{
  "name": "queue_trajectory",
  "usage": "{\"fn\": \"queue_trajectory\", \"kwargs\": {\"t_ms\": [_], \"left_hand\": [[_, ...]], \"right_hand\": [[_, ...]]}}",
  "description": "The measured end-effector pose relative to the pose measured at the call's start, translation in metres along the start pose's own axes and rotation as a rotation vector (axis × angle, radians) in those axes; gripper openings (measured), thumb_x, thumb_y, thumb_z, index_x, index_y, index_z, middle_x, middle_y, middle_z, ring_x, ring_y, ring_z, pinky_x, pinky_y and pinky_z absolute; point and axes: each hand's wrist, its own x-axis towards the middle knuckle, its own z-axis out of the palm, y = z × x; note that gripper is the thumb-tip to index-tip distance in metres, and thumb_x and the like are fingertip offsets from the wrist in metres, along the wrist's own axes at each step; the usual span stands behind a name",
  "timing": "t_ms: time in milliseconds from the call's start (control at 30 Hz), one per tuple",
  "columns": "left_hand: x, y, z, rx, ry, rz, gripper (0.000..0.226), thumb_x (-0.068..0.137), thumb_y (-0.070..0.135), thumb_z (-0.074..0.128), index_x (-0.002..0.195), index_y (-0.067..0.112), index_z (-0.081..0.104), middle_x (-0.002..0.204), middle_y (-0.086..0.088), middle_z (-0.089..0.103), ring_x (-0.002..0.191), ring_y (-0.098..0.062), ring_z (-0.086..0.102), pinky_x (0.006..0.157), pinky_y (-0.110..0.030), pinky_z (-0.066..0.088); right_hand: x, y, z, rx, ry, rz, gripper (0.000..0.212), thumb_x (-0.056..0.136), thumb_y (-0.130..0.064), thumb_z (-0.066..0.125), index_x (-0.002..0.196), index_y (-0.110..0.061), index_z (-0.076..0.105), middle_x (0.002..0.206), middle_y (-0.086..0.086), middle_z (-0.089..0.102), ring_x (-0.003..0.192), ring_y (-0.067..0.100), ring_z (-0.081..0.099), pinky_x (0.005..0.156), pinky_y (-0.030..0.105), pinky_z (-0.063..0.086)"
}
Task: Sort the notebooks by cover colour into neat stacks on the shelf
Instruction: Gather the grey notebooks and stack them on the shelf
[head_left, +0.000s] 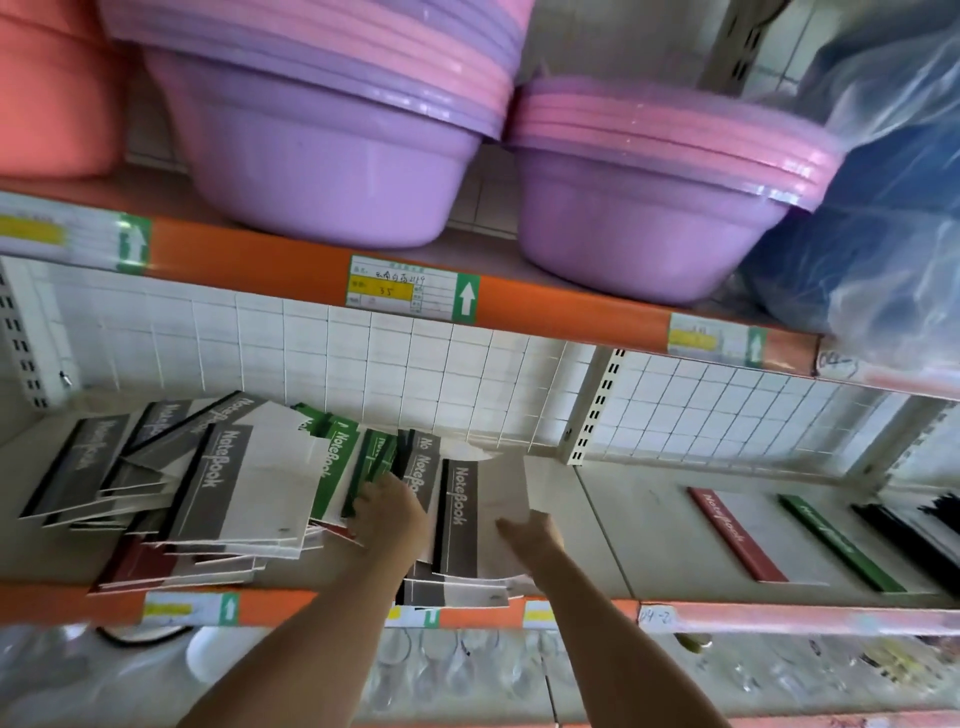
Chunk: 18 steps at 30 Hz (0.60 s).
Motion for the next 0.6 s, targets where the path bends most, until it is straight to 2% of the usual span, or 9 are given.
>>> {"fn": "queue_trajectory", "kwargs": {"t_ms": [67,133,200,233,333,400,500,533,600], "left_hand": [[-0.004,-0.002,-0.003,-0.095,-0.057,-0.045,0.069,0.087,0.027,0.07,0.142,0.007,0.032,0.136,-0.018,0.046,0.121,-0.033,0.051,0.097,-0.045,0.046],[-0.009,-0.006,-0.01,-0.108,-0.086,-0.03,0.055,0.088,0.021,0.068,0.135,0.004,0.045,0.128,-0.016,0.056,0.115,-0.032,0.058,0.094,-0.044,0.051],[-0.014,-0.011,-0.016,-0.082,-0.016,0.03,0.036,0.093,0.012,0.056,0.129,0.007,0.054,0.123,-0.012,0.062,0.111,-0.029,0.062,0.088,-0.038,0.052],[-0.018,-0.012,-0.019,-0.076,0.039,0.071,0.037,0.095,0.01,0.049,0.132,0.01,0.052,0.126,-0.01,0.062,0.113,-0.029,0.061,0.085,-0.036,0.05],[-0.032,-0.011,-0.028,-0.099,0.112,0.193,0.053,0.098,0.007,0.042,0.149,0.02,0.036,0.14,-0.008,0.055,0.123,-0.027,0.056,0.092,-0.036,0.047],[-0.035,-0.009,-0.031,-0.16,0.034,0.213,0.062,0.097,0.004,0.042,0.154,0.024,0.028,0.149,-0.007,0.046,0.129,-0.027,0.052,0.099,-0.037,0.047],[-0.038,-0.005,-0.036,-0.29,-0.155,0.164,0.07,0.096,-0.002,0.039,0.158,0.022,0.016,0.161,-0.008,0.027,0.138,-0.029,0.041,0.102,-0.033,0.044],[-0.042,-0.002,-0.039,-0.308,-0.2,0.166,0.072,0.096,-0.002,0.038,0.158,0.021,0.011,0.162,-0.008,0.021,0.141,-0.03,0.036,0.102,-0.033,0.042],[-0.051,0.005,-0.041,-0.292,-0.234,0.19,0.073,0.097,-0.001,0.036,0.159,0.021,0.004,0.164,-0.009,0.015,0.143,-0.031,0.032,0.093,-0.03,0.044]], "right_hand": [[-0.006,0.001,-0.004,0.012,-0.015,-0.018,0.039,0.088,-0.03,0.068,0.12,-0.007,0.066,0.111,0.012,0.071,0.098,0.028,0.069,0.087,0.036,0.056],[-0.01,0.004,-0.007,0.022,-0.025,-0.032,0.035,0.089,-0.026,0.067,0.119,-0.009,0.067,0.111,0.012,0.071,0.099,0.028,0.068,0.086,0.034,0.055],[-0.017,0.007,-0.004,0.087,-0.024,-0.041,0.033,0.086,-0.022,0.067,0.117,-0.01,0.069,0.106,0.011,0.073,0.096,0.028,0.069,0.086,0.037,0.056],[-0.02,0.009,-0.001,0.132,-0.015,-0.046,0.032,0.085,-0.021,0.068,0.116,-0.011,0.07,0.103,0.01,0.073,0.094,0.028,0.069,0.085,0.037,0.057],[-0.033,0.009,0.0,0.296,-0.041,-0.069,0.034,0.08,-0.008,0.071,0.113,-0.01,0.068,0.09,0.008,0.072,0.081,0.025,0.066,0.073,0.033,0.054],[-0.041,0.008,-0.003,0.418,-0.116,-0.092,0.05,0.064,0.0,0.077,0.112,-0.005,0.062,0.09,0.011,0.069,0.08,0.025,0.063,0.073,0.035,0.056],[-0.046,0.013,-0.007,0.503,-0.154,-0.097,0.074,0.048,-0.009,0.069,0.12,-0.001,0.055,0.1,0.018,0.067,0.084,0.027,0.062,0.08,0.044,0.056],[-0.047,0.015,-0.01,0.509,-0.151,-0.103,0.071,0.051,-0.008,0.07,0.12,-0.002,0.054,0.095,0.015,0.066,0.079,0.025,0.061,0.075,0.04,0.056],[-0.053,0.02,-0.022,0.431,-0.097,-0.1,0.048,0.069,-0.001,0.069,0.113,-0.01,0.052,0.081,0.004,0.061,0.066,0.016,0.055,0.059,0.025,0.048]]}}
